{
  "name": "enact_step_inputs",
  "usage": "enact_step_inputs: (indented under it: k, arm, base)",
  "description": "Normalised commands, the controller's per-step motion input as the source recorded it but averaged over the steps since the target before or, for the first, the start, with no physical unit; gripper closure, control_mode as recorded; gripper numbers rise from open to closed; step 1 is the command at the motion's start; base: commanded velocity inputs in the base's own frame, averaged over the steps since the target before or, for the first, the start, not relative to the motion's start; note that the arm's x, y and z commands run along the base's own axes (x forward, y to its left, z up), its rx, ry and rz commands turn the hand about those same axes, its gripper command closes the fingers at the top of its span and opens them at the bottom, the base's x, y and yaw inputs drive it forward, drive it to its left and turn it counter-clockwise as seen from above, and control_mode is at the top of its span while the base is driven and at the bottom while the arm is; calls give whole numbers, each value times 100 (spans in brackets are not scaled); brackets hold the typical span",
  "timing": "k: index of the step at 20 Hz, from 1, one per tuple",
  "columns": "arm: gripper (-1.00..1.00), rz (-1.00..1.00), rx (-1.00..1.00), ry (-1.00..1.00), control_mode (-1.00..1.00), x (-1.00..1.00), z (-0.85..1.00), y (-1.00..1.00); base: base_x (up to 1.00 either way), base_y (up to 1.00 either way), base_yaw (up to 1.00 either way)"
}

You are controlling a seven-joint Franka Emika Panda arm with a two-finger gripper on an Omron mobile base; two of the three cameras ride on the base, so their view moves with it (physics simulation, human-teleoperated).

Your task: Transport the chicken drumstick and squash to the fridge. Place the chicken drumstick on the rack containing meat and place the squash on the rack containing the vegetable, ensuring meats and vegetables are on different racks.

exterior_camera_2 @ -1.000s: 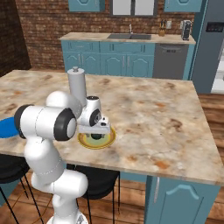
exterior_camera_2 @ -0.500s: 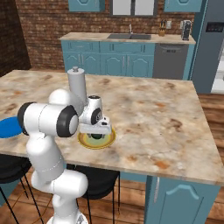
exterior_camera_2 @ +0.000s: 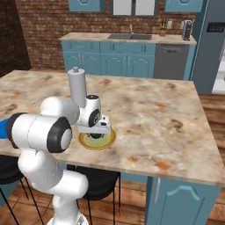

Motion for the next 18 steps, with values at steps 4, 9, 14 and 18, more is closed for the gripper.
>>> enact_step_inputs:
  k: [4,9,14,18]
  arm:
    - [100,0,3,-18,-100,-98,91,-4]
    - [100,0,0,0,-100,-86,95,0]
    - [100,0,0,8,-100,-74,100,0]
    - [100,1,0,-7,-100,-95,90,0]
  base:
    - [0,0,0]
    - [0,0,0]
    - [0,0,0]
    - [0,0,0]
